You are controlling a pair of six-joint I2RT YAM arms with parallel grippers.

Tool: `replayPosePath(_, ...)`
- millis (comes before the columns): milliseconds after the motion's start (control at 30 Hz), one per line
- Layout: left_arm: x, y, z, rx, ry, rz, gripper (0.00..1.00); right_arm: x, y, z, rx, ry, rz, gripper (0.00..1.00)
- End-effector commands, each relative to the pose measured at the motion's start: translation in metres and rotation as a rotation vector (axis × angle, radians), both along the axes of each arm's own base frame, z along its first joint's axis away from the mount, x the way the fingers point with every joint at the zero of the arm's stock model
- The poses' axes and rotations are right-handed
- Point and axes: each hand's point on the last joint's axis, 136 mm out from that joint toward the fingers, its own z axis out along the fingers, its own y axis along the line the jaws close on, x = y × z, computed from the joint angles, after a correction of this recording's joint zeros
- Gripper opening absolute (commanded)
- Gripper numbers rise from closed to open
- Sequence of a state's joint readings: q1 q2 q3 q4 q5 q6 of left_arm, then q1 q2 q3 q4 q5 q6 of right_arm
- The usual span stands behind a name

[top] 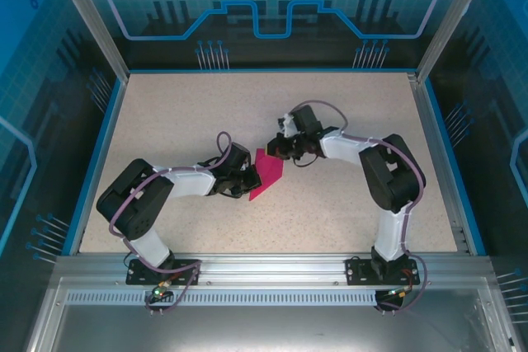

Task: Fold a paper plane with a square sheet of paper (pick it up from the middle)
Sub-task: Fourth fold the wing at the center of the table.

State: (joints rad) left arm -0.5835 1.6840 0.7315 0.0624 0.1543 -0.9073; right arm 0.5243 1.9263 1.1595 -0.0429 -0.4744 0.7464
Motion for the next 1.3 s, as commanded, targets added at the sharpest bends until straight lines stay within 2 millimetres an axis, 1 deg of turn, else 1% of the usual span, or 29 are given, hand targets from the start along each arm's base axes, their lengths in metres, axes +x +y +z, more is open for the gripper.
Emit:
replayPosePath(0, -0.052, 0.031, -0.048, 0.149, 0.218, -0.030, 0.00, -0.014, 0.004, -0.026, -0.018, 0.064, -0.018, 0.02)
replayPosePath(167, -0.050, 0.029, -0.047, 0.140, 0.212, -0.031, 0.00, -0.022, 0.001, -0.056, -0.054, 0.111, -0.024, 0.01)
replayPosePath(300, -0.050, 0.025, -0.040, 0.113, 0.199, -0.046, 0.03, -0.024, -0.012, -0.076, -0.120, 0.144, -0.057, 0.01)
replayPosePath(367, -0.049, 0.021, -0.034, 0.097, 0.189, -0.063, 0.05, -0.024, -0.016, -0.079, -0.130, 0.154, -0.067, 0.00)
replayPosePath(500, -0.049, 0.019, -0.018, 0.071, 0.167, -0.075, 0.08, -0.024, -0.017, -0.079, -0.128, 0.158, -0.063, 0.00)
replayPosePath(600, -0.051, 0.021, -0.010, 0.073, 0.156, -0.073, 0.10, -0.023, -0.016, -0.078, -0.128, 0.159, -0.061, 0.00)
replayPosePath(667, -0.054, 0.024, -0.012, 0.079, 0.165, -0.059, 0.11, -0.023, -0.015, -0.078, -0.124, 0.159, -0.058, 0.00)
replayPosePath(733, -0.056, 0.021, -0.016, 0.049, 0.172, -0.057, 0.11, -0.023, -0.014, -0.077, -0.120, 0.161, -0.056, 0.00)
replayPosePath(800, -0.059, 0.022, -0.021, 0.054, 0.191, -0.057, 0.11, -0.023, -0.013, -0.078, -0.113, 0.164, -0.053, 0.00)
replayPosePath(933, -0.066, 0.035, -0.033, 0.127, 0.228, -0.039, 0.08, -0.022, -0.008, -0.066, -0.084, 0.149, -0.039, 0.00)
replayPosePath(1067, -0.072, 0.046, -0.043, 0.170, 0.250, -0.012, 0.05, -0.023, 0.002, -0.035, -0.039, 0.075, 0.007, 0.01)
replayPosePath(1100, -0.074, 0.049, -0.045, 0.177, 0.254, -0.005, 0.05, -0.025, 0.006, -0.026, -0.036, 0.051, 0.027, 0.01)
replayPosePath(1167, -0.074, 0.049, -0.047, 0.177, 0.256, 0.000, 0.04, -0.032, 0.014, -0.015, -0.027, 0.028, 0.062, 0.01)
replayPosePath(1200, -0.074, 0.049, -0.048, 0.177, 0.258, 0.000, 0.04, -0.036, 0.017, -0.014, -0.028, 0.030, 0.070, 0.01)
replayPosePath(1267, -0.073, 0.048, -0.048, 0.175, 0.255, 0.001, 0.03, -0.043, 0.021, -0.018, -0.034, 0.045, 0.072, 0.01)
